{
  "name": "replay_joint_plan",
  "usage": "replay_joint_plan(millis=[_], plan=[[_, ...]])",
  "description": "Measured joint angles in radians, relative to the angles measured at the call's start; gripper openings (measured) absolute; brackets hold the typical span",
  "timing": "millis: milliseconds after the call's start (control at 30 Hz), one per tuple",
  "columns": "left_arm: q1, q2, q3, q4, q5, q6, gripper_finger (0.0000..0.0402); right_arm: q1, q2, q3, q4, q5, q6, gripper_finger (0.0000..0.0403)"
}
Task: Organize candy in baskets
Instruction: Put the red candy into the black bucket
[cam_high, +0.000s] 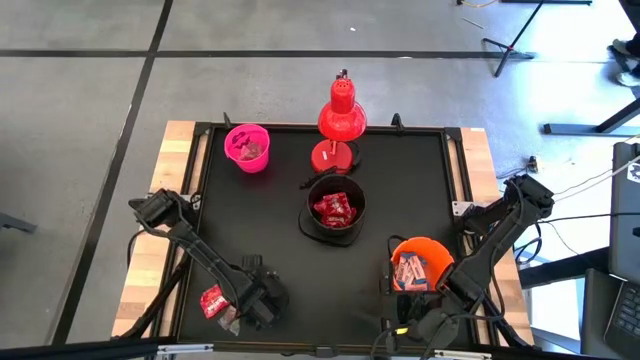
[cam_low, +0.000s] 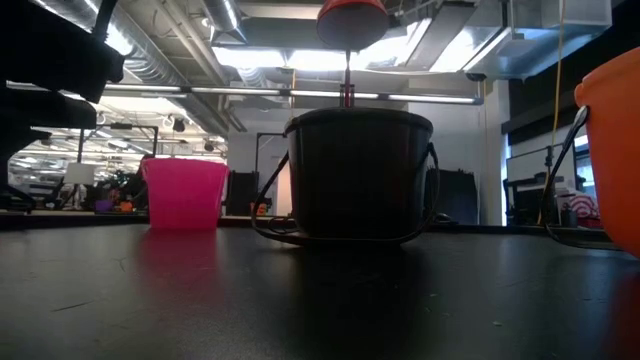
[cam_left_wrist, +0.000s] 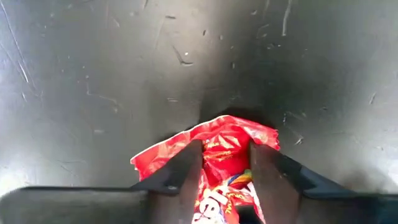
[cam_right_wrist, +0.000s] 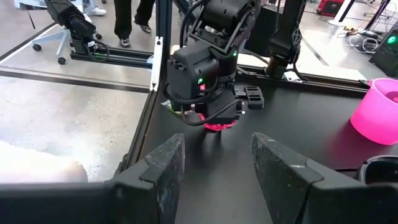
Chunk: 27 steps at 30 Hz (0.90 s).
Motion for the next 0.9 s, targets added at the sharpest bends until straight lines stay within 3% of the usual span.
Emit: replay_joint_plan(millis=[167,233,400,533,767,900], plan=[[0.001,-0.002,0.000,0.003,-0.002,0.020,0.0032,0.000,0.000,0.000,-0.001,0.000,-0.006,0.0184],[0.001,-0.002,0.001,0.003,-0.001,0.016,0.0011,0.000,0.000,0.000,-0.001,0.000,-0.012,0.0184],[0.001,-0.002,0.004,-0.002,-0.010,0.012,0.0002,-0.014,0.000,0.000,-0.001,0.000,-0.014,0.0184],[0.002,-0.011,0.046,-0.042,-0.080,0.012,0.0000,-0.025,0.000,0.000,-0.001,0.000,-0.014,0.0184],[-0.005,-0.091,0.137,-0.043,-0.288,0.043,0.0001,-0.040,0.000,0.000,-0.003,0.000,-0.014,0.0184],[-0.003,-0.160,0.150,0.027,-0.463,0.106,0.0001,-0.041,0.000,0.000,-0.003,0.000,-0.014,0.0184]])
